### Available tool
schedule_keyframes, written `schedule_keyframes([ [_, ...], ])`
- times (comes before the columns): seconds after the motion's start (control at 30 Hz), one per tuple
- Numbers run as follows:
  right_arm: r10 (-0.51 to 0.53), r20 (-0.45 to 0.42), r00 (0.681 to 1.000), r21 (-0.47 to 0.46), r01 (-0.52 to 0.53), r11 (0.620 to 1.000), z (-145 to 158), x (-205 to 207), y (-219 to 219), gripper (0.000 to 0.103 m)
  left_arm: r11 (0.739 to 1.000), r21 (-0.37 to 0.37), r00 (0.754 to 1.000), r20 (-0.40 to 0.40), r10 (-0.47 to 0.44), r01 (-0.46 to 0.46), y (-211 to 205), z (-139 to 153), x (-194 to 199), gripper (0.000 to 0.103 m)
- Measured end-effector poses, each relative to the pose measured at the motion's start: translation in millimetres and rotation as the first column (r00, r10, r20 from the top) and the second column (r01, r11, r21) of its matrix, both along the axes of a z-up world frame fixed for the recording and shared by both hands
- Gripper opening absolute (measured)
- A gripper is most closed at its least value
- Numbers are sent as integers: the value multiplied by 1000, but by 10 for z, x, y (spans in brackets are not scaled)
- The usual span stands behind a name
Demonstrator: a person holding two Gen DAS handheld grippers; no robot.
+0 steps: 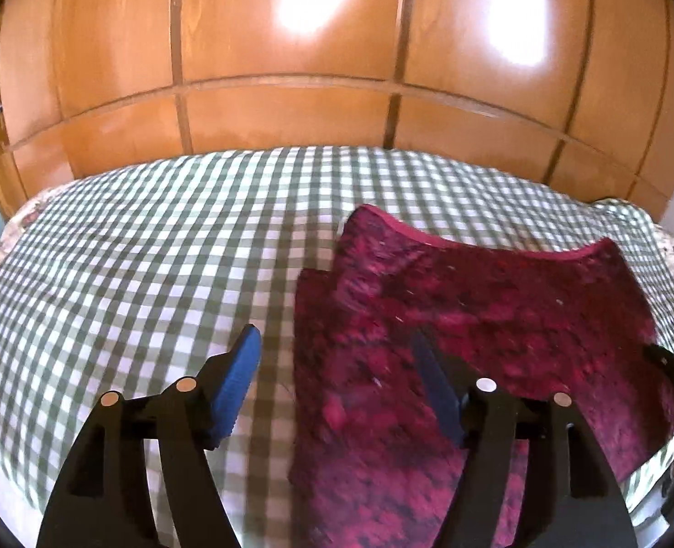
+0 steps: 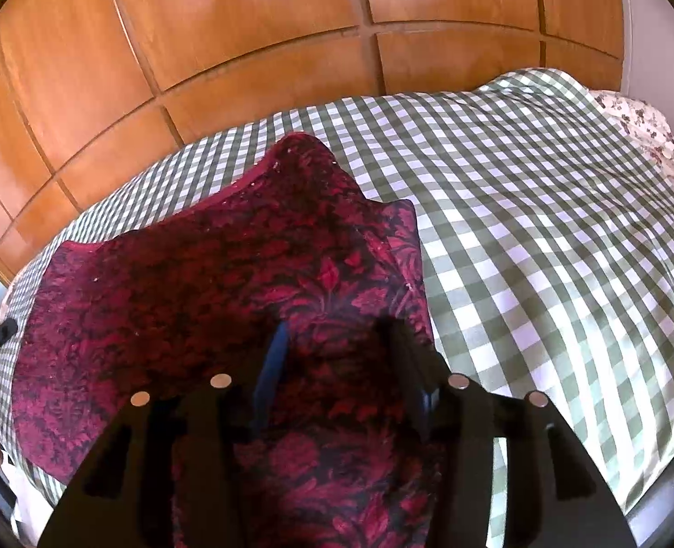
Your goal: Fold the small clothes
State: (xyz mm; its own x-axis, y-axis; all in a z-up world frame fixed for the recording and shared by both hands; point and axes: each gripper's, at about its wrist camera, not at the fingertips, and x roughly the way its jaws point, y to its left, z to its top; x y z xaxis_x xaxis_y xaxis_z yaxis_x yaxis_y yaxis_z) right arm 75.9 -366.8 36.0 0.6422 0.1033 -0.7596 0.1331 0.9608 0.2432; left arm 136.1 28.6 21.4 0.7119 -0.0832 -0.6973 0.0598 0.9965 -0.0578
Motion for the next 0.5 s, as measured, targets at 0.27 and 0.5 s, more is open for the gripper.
schedule_keyframes([
  [0.27,93,86,992,-96,-85,992,406,123,293,62,997,-13,996,-32,80,-80,121,17,394,68],
  [0.5,187,20,982,-126,-183,975,349,757,473,63,995,69,997,-22,77,-75,-59,-69,634,68],
])
